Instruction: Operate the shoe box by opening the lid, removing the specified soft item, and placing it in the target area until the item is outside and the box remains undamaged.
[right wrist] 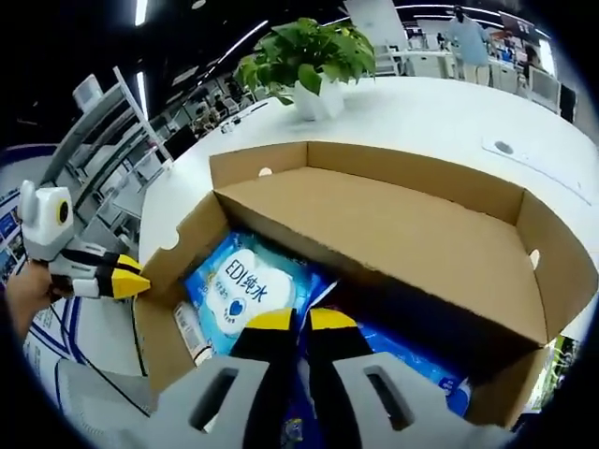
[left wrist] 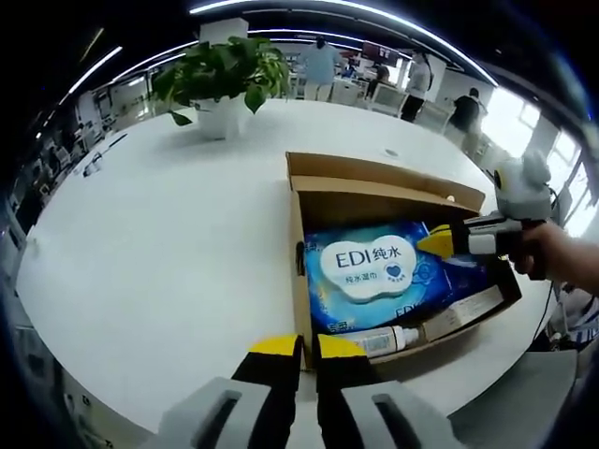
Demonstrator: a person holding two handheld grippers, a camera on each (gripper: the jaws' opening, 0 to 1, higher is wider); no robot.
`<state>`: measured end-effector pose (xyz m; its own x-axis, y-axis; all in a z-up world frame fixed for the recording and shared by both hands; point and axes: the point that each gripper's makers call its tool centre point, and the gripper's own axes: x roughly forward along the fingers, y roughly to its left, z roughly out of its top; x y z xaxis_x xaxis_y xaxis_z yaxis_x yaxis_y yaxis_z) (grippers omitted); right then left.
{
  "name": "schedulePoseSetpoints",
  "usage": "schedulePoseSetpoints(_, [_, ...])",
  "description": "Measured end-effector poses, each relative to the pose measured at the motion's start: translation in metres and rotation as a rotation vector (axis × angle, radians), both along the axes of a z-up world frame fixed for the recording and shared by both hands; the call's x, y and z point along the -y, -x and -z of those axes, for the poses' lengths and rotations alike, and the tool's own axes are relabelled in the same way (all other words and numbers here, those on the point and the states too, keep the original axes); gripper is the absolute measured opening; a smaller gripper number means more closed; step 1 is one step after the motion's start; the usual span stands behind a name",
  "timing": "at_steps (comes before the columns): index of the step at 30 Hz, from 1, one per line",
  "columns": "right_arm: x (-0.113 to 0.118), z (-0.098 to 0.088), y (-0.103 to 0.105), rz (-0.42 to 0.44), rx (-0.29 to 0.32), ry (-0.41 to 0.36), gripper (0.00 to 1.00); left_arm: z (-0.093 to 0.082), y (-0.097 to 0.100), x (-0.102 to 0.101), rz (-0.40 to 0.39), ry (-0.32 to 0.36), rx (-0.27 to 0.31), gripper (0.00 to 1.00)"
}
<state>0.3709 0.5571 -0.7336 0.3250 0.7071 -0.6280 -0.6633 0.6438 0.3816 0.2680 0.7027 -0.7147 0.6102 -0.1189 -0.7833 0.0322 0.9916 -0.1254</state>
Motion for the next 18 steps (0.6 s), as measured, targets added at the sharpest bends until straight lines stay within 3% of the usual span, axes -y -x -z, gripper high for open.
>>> schedulePoseSetpoints(18, [0.023, -0.037, 0.005, 0.059, 0.039, -0.059, 0.0, -0.002, 0.001, 0.002, 0.012, -0.015, -0.009, 0.05])
